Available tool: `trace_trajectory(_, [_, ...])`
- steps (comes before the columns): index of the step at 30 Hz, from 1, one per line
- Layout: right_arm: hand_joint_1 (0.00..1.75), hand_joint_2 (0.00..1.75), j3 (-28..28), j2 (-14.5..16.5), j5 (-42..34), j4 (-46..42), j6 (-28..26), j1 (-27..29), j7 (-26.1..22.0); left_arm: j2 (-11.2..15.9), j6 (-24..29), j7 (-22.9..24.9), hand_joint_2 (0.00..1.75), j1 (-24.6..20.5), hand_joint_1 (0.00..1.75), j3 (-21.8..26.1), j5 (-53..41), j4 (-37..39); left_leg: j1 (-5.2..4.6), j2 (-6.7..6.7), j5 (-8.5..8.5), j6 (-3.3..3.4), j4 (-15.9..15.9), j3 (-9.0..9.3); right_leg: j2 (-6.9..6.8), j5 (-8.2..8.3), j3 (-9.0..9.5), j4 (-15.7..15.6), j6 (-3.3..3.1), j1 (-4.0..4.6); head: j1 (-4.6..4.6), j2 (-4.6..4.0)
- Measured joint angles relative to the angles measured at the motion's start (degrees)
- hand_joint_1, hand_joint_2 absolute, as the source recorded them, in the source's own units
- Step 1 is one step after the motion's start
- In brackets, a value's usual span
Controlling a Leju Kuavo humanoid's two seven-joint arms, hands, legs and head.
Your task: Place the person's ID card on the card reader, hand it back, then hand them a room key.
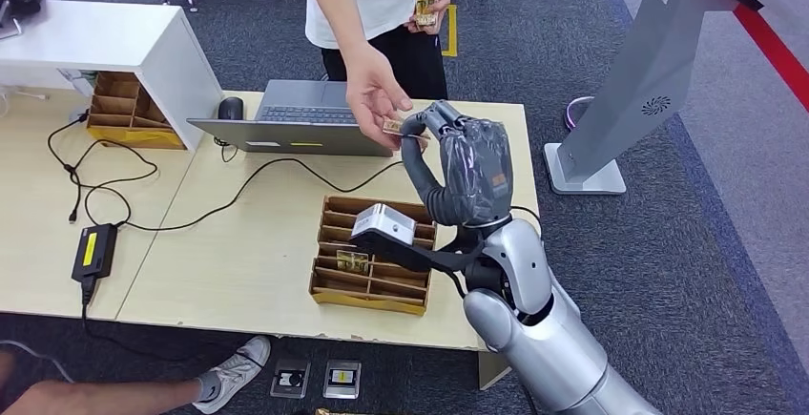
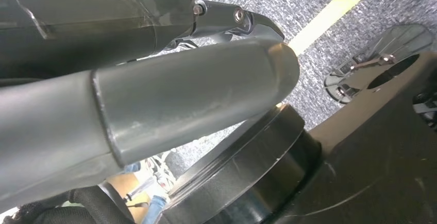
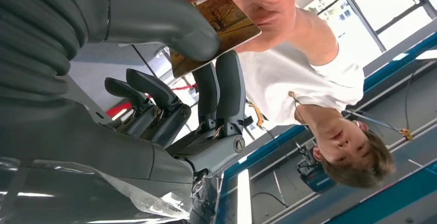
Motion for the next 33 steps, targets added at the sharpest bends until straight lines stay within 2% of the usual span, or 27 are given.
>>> trace_trajectory(7, [1.74, 1.75, 0.5, 2.4, -1.8, 5.8, -1.9, -2.7, -0.3, 0.0, 0.1, -0.2, 0.00, 0.4, 0.00, 0.0, 0.0, 0.0, 0.00, 0.00, 0.00, 0.00, 0.0, -0.01, 0.00, 0.00, -0.01, 0.0, 0.00, 0.00, 0.00, 0.00])
trace_trajectory(8, [1.39, 1.75, 0.6, 2.8, -2.1, 6.6, -2.1, -3.0, -0.4, 0.0, 0.1, -0.3, 0.00, 0.5, 0.00, 0.0, 0.0, 0.0, 0.00, -0.01, 0.00, 0.00, 0.0, -0.01, -0.01, 0.00, -0.01, 0.0, 0.00, 0.00, -0.01, 0.00])
trace_trajectory(11, [0.09, 1.75, 0.7, 3.8, -2.5, 8.8, -2.8, -3.8, -0.6, 0.0, 0.2, -0.5, 0.00, 0.7, 0.00, 0.0, 0.2, 0.0, 0.00, -0.01, 0.00, 0.00, 0.0, -0.01, -0.03, 0.00, 0.00, 0.0, 0.00, 0.00, -0.01, 0.00])
trace_trajectory(12, [0.00, 1.75, 0.7, 4.0, -2.6, 9.4, -3.2, -4.0, -0.6, 0.0, 0.2, -0.5, 0.00, 0.8, 0.00, 0.0, 0.3, 0.0, 0.00, -0.01, 0.00, 0.00, 0.0, -0.02, -0.03, 0.00, -0.01, 0.0, 0.00, 0.00, -0.01, 0.00])
trace_trajectory(27, [0.00, 1.75, 0.7, 4.3, -2.7, 10.9, -6.6, -2.6, 0.6, 0.1, 1.0, -1.1, 0.00, 1.9, 0.00, 0.4, 1.0, 0.0, 0.00, 0.00, 0.00, -0.01, 0.0, 0.00, 0.01, 0.00, -0.04, 0.0, 0.00, 0.00, 0.00, 0.00])
trace_trajectory(31, [0.00, 0.00, 0.6, 3.5, -2.4, 8.3, -6.9, -0.8, 1.5, 0.2, 1.2, -1.5, 0.00, 2.5, 0.00, 0.7, 1.3, 0.0, 0.00, 0.01, 0.00, -0.01, 0.0, 0.00, 0.03, 0.00, -0.06, 0.0, 0.00, 0.00, 0.01, 0.00])
trace_trajectory(33, [0.00, 0.00, 0.6, 3.0, -2.5, 6.7, -6.9, 0.1, 1.9, 0.3, 1.3, -1.7, 0.00, 2.8, 0.00, 0.9, 1.5, 0.0, 0.00, 0.01, 0.00, 0.00, 0.0, 0.00, 0.03, 0.00, -0.06, 0.0, 0.00, 0.00, 0.01, 0.00])
